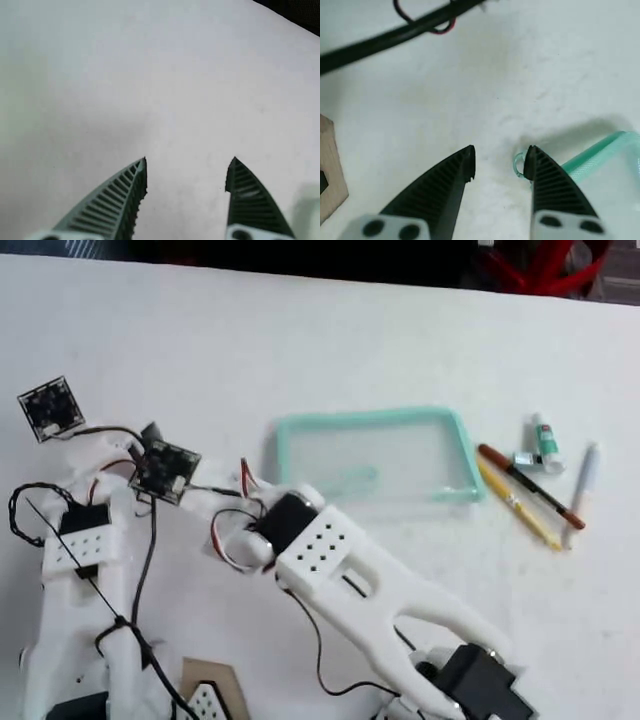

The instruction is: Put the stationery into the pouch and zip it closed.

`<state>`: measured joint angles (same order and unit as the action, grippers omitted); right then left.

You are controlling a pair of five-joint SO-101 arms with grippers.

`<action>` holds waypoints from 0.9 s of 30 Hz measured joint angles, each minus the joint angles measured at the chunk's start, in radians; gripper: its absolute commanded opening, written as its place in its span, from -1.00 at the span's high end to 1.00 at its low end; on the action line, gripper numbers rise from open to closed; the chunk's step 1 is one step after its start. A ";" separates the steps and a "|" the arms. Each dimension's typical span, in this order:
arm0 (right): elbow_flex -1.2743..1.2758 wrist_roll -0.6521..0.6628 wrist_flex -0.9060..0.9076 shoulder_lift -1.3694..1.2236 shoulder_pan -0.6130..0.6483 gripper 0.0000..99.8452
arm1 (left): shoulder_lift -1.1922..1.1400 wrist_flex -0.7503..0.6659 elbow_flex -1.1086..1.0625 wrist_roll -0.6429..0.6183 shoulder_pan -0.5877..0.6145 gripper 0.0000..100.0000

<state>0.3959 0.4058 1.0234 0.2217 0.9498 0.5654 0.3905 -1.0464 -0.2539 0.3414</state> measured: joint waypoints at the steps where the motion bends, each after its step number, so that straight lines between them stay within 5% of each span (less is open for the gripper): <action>1: 0.000 0.000 0.000 0.000 0.000 0.65 | 0.000 0.000 0.000 0.000 0.000 0.48; 10: -0.020 0.181 0.000 -0.015 -0.035 0.65 | 0.000 -0.008 0.000 0.000 0.057 0.48; 19: -0.167 0.199 0.071 -0.252 -0.160 0.65 | 0.000 -0.209 -0.094 0.000 0.107 0.58; 27: -0.241 0.259 0.206 -0.370 -0.071 0.66 | 0.000 -0.219 -0.094 0.000 0.161 0.63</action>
<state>0.1550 0.6651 1.2290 -0.1481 0.8792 0.5654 0.1711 -1.1400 -0.2539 0.5025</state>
